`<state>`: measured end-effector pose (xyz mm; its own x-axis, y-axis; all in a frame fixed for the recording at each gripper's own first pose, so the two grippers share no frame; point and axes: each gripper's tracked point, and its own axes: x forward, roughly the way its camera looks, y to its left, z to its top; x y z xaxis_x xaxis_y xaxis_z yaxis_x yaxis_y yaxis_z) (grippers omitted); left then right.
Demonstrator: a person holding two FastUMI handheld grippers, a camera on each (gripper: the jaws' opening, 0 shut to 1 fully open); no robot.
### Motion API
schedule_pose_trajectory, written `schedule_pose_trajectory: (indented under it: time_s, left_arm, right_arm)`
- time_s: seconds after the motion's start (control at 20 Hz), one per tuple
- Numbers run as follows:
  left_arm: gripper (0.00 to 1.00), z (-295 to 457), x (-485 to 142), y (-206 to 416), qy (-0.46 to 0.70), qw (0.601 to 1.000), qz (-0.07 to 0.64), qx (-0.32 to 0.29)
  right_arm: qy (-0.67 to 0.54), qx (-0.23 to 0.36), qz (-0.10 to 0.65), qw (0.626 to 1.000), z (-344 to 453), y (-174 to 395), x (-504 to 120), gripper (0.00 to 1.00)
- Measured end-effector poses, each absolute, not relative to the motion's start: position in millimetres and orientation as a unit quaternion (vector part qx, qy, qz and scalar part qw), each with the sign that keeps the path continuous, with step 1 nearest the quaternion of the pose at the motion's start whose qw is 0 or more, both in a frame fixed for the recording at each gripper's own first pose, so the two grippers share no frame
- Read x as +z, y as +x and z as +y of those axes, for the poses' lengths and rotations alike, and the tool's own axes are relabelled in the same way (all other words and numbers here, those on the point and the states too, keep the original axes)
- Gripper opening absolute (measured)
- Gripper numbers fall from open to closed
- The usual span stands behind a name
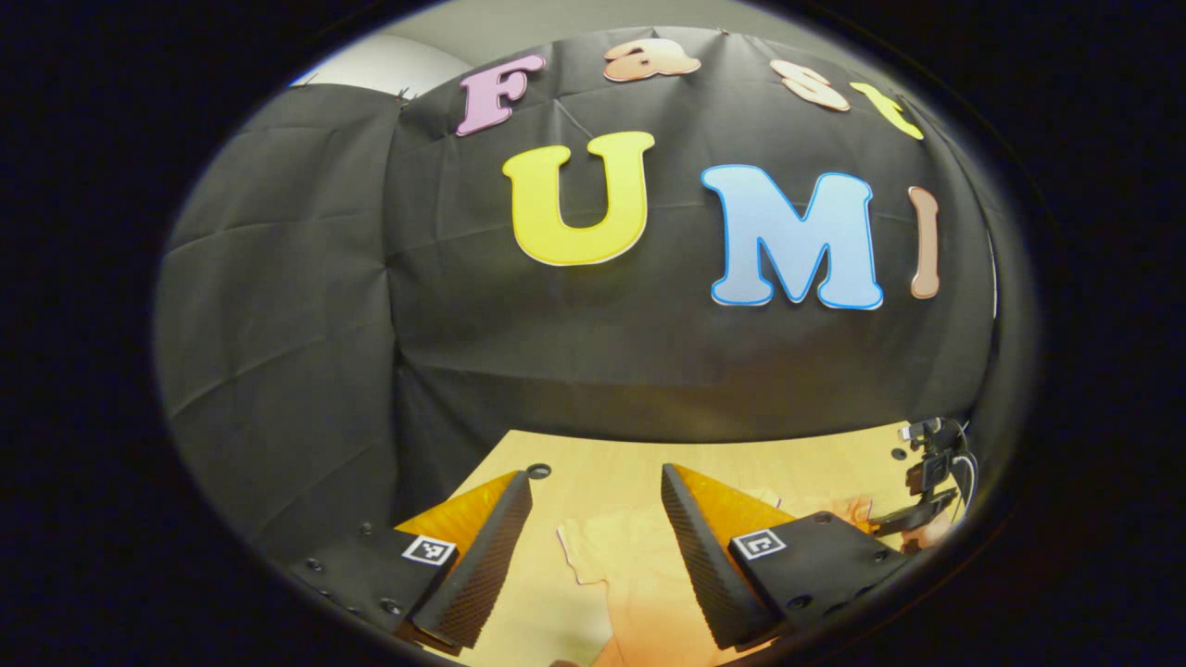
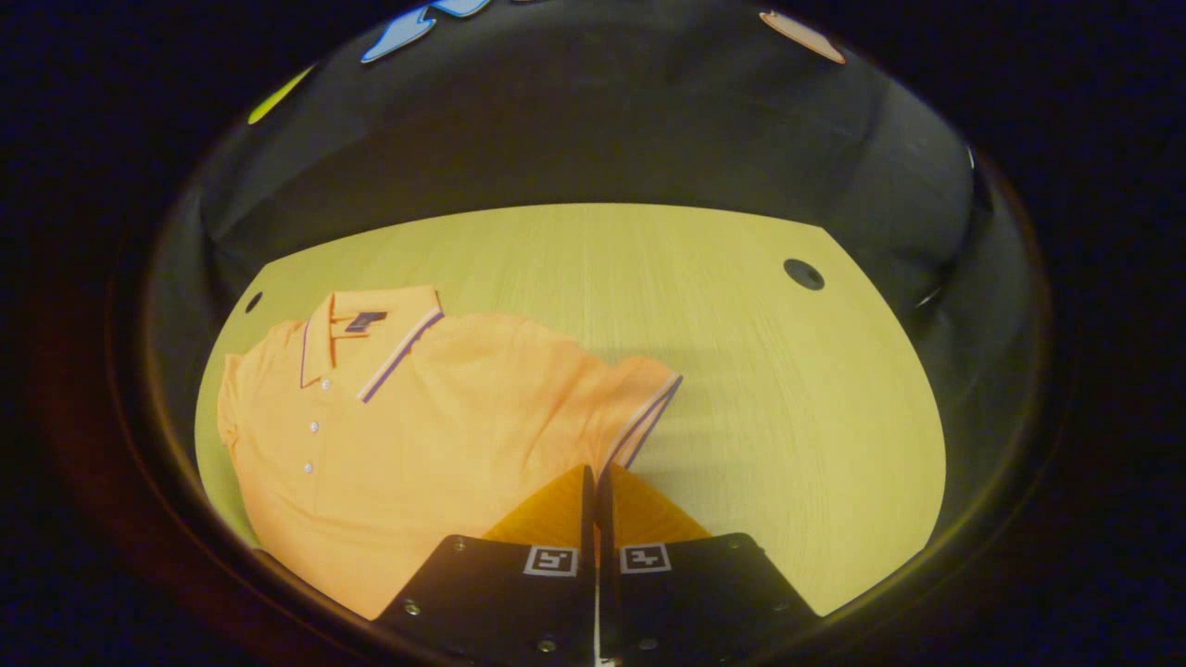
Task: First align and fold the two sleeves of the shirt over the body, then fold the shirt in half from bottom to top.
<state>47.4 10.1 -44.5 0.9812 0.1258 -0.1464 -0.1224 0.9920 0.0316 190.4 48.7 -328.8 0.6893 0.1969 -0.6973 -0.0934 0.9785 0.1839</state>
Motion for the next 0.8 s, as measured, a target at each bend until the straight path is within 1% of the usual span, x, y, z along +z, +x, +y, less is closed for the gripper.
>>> schedule_pose_trajectory:
  time_s: [0.2, 0.25, 0.3, 0.5, 0.65, 0.8]
  left_arm:
    - [0.94, 16, -49, 47, 0.003, 0.995, 0.074, 0.065]
    - [0.94, 17, -49, 47, 0.001, 0.995, 0.074, 0.066]
    - [0.93, 19, -49, 45, -0.001, 0.995, 0.074, 0.068]
    - [0.93, 33, -53, 41, -0.004, 0.994, 0.075, 0.079]
    - [0.93, 45, -57, 38, -0.004, 0.993, 0.079, 0.090]
    - [0.94, 56, -61, 34, -0.005, 0.992, 0.082, 0.098]
  right_arm:
    - [0.059, 0.117, 0.355, 0.926, 84, 201, -292, 0.02]
    - [0.057, 0.128, 0.349, 0.926, 95, 201, -284, 0.00]
    - [0.053, 0.141, 0.345, 0.927, 106, 202, -277, 0.02]
    - [0.029, 0.196, 0.331, 0.923, 163, 195, -260, 0.02]
    - [0.015, 0.230, 0.333, 0.914, 201, 186, -260, 0.02]
    - [0.000, 0.248, 0.344, 0.906, 224, 176, -267, 0.02]
